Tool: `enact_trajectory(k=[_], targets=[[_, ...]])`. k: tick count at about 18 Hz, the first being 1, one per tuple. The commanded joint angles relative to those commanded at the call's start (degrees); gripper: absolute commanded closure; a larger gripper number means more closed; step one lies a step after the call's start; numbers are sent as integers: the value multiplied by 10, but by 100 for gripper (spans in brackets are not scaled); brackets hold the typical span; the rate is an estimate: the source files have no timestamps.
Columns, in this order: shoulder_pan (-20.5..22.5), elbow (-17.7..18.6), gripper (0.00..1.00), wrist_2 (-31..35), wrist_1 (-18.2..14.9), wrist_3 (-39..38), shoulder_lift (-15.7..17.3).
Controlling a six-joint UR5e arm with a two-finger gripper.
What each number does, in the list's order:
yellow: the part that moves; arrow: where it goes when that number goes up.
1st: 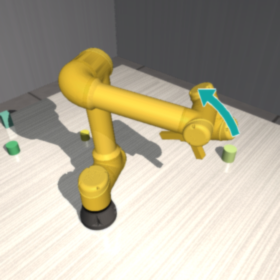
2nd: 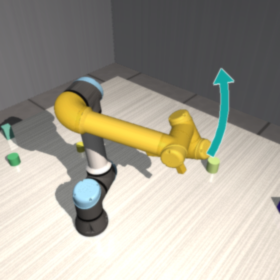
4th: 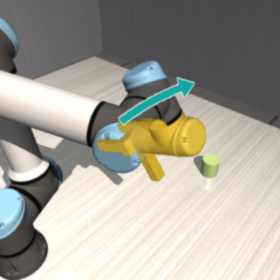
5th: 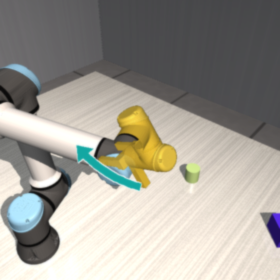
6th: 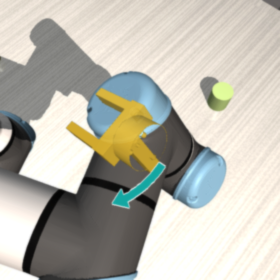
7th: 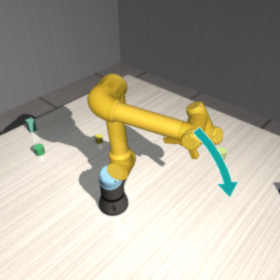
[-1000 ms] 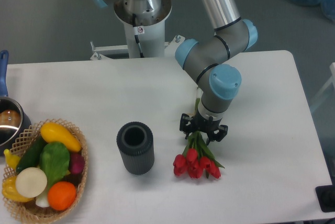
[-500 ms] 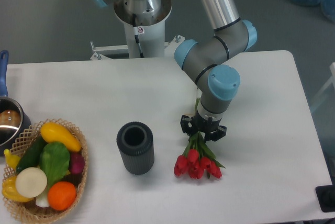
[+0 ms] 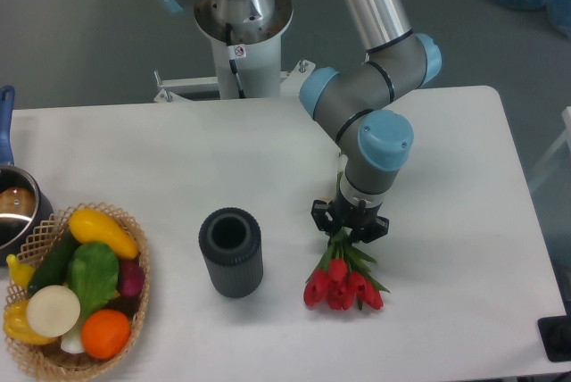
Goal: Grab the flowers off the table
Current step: 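Close the gripper on the tulip stems, then lift the held tulips up off the table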
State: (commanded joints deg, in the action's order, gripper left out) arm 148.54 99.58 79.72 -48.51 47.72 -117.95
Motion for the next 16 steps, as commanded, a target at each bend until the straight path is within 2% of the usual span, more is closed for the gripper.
enact_trajectory(k=[1, 6, 10, 16], targets=[[0, 0, 73, 0, 0, -2, -1], [2, -6, 73, -1, 0, 3, 6], [4, -39, 73, -4, 1, 3, 18], [11, -95, 73, -48, 1, 0, 48]])
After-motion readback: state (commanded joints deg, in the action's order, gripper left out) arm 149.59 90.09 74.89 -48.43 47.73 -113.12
